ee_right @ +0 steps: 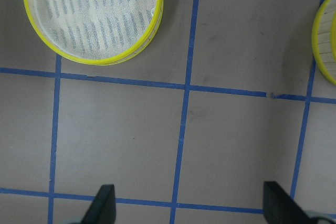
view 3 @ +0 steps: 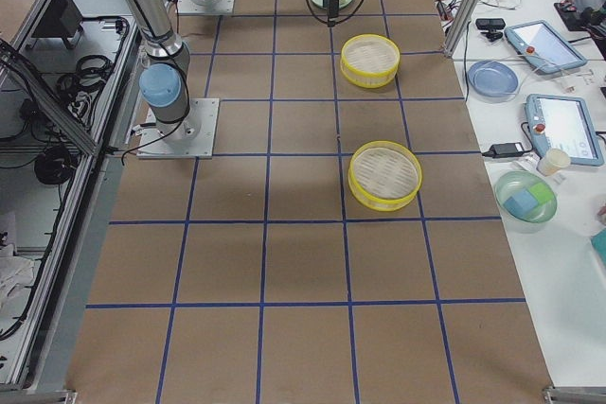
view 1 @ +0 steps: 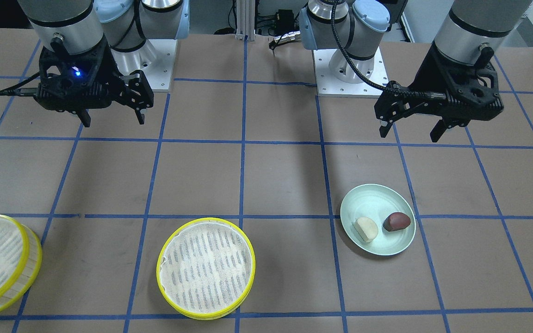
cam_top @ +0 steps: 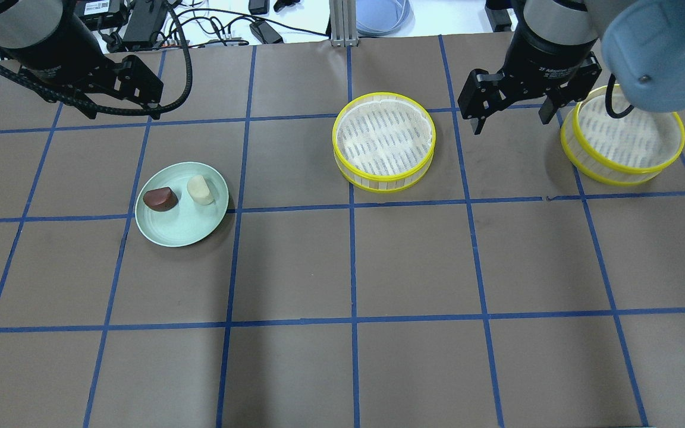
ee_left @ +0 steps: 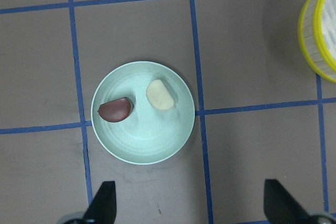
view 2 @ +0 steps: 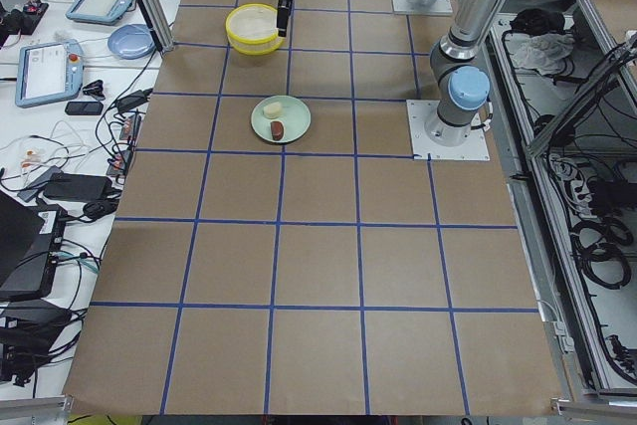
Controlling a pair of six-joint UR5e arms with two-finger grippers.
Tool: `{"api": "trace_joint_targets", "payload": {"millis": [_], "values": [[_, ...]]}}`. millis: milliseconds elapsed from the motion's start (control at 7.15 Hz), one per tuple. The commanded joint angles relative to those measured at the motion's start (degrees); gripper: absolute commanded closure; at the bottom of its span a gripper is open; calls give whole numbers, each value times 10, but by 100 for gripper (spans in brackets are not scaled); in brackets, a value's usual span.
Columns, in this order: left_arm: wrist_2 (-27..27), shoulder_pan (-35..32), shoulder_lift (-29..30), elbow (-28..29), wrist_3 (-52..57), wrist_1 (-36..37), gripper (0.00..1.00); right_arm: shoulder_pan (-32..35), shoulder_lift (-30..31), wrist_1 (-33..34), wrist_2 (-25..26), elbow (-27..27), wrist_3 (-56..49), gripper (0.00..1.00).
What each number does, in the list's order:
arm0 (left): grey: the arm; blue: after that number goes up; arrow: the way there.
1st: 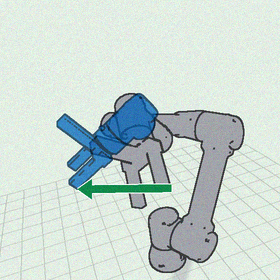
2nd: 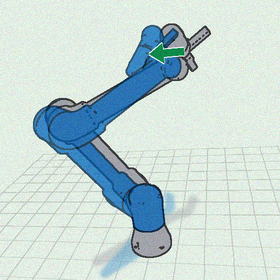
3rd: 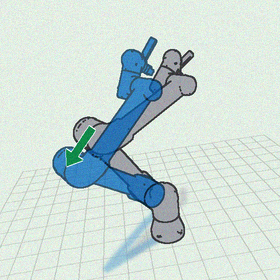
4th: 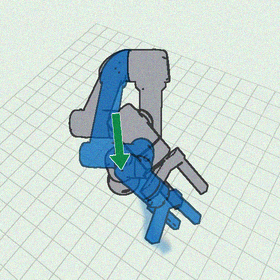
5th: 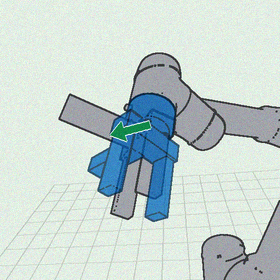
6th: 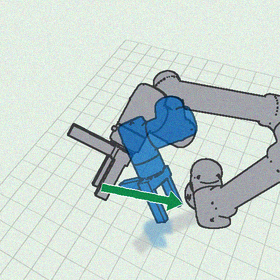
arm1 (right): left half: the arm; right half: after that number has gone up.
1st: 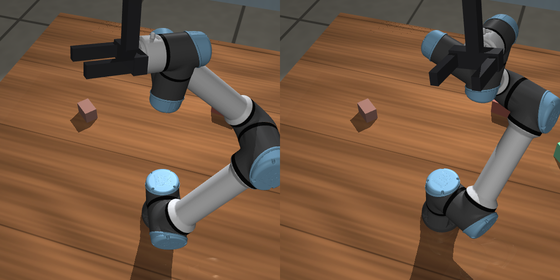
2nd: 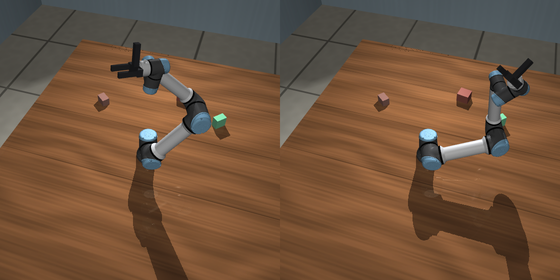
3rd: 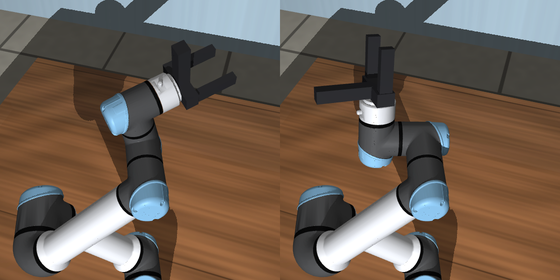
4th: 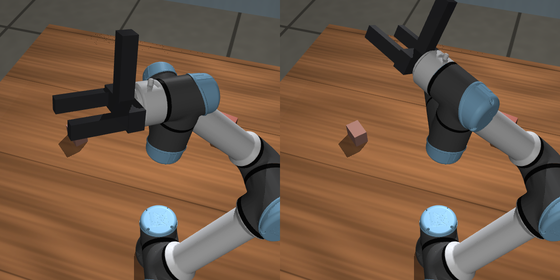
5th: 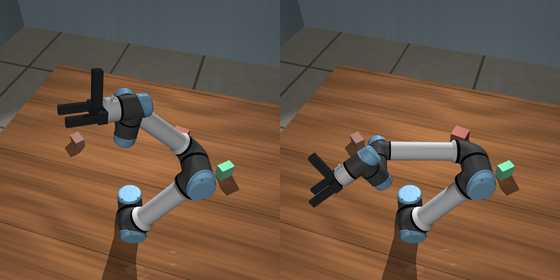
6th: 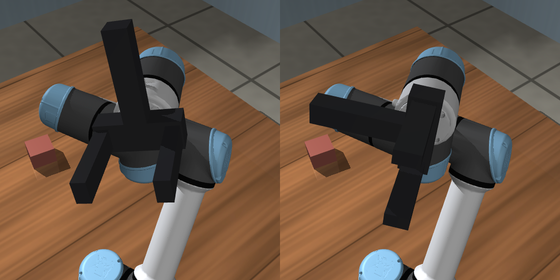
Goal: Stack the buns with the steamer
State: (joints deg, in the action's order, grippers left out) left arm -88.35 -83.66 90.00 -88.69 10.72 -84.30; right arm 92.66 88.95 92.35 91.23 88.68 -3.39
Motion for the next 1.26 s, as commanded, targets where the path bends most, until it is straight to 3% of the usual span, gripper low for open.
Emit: {"api": "trace_joint_targets", "payload": {"millis": [0, 1119], "values": [[1, -1, -1, 0, -4, -1, 0, -1, 0, 0, 1, -1, -1, 0], [0, 14, 13, -4, 3, -12, 0, -2, 4, 2, 0, 0, -3, 0]]}}
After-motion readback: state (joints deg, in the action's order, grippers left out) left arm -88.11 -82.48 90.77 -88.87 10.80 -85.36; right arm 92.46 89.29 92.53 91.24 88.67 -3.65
